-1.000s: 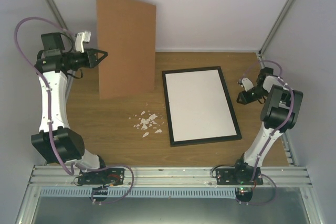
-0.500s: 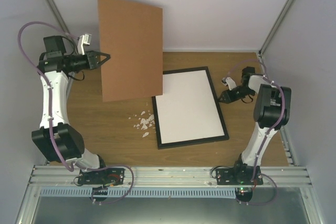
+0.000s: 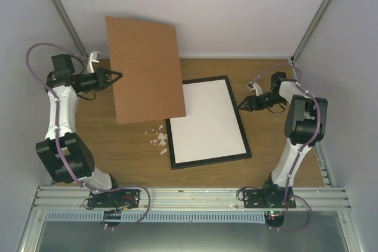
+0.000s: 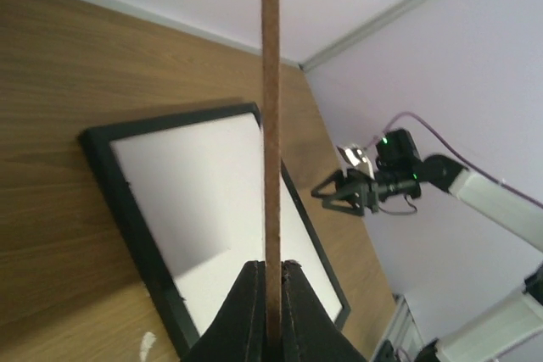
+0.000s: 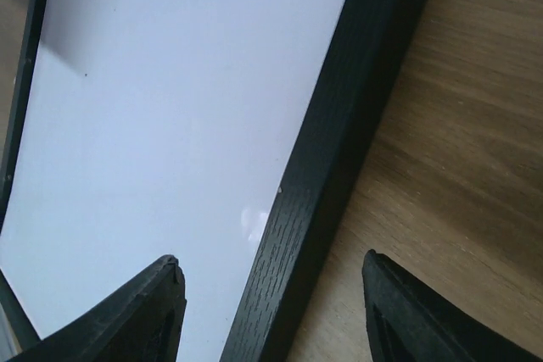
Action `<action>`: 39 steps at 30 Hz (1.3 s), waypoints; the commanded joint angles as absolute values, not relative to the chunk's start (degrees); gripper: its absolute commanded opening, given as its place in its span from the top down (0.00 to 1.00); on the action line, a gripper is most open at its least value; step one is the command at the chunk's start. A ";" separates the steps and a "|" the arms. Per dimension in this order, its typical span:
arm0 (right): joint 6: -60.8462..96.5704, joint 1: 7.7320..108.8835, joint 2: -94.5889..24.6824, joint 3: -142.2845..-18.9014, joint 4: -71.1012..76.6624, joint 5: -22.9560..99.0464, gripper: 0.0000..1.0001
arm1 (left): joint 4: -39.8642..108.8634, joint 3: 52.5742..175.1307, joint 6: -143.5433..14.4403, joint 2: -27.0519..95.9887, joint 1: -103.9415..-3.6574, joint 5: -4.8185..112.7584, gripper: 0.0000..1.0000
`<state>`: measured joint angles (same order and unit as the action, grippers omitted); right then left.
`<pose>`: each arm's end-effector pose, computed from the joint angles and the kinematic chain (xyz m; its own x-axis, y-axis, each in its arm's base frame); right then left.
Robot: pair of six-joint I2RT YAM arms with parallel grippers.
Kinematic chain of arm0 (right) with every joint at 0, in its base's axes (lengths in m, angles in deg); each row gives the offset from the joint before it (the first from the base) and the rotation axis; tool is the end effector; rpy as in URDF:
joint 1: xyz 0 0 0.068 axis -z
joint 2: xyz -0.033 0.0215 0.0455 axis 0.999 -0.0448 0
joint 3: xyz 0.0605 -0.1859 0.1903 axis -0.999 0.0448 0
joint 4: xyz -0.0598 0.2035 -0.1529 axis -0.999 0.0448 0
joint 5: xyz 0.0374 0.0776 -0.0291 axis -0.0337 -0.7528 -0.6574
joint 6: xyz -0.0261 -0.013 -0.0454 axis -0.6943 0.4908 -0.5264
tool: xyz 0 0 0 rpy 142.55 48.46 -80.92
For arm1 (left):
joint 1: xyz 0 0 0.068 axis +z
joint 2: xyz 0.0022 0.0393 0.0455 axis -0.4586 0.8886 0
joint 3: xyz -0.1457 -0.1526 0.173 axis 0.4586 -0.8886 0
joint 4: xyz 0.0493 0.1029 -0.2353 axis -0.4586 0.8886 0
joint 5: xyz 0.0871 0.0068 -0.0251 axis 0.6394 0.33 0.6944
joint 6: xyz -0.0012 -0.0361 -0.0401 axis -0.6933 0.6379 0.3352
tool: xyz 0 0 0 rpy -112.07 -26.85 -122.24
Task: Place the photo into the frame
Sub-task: Move the photo frame to the center of the board.
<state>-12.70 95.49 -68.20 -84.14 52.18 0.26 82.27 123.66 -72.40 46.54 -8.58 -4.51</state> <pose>0.3720 -0.0269 0.1635 -0.9186 -0.1554 -0.3634 -0.3619 0.7001 0.6156 0.3071 0.0696 0.3449 -0.7635 -0.2858 -0.5792 0.3700 0.5414 -0.7550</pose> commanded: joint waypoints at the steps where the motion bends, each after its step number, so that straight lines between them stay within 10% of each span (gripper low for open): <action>1: -13.19 94.76 -66.66 -85.08 51.54 -0.48 0.38 | 81.95 125.01 -75.45 44.12 -1.87 -7.23 1.00; 17: -22.23 63.68 -64.17 -96.62 43.78 2.58 0.16 | 85.11 128.96 -78.26 42.25 9.41 -3.00 1.00; 27: -55.14 55.25 -46.94 -75.70 53.66 -6.94 0.00 | 86.50 128.01 -80.39 43.21 10.18 -1.60 1.00; 39: -43.20 38.57 -37.32 -53.26 27.59 11.69 0.00 | 85.57 126.45 -82.61 44.54 9.70 -4.34 1.00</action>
<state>-47.67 42.60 -37.79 -56.60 40.21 3.05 88.79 126.63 -80.69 44.88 9.96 0.74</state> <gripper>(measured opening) 0.995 0.037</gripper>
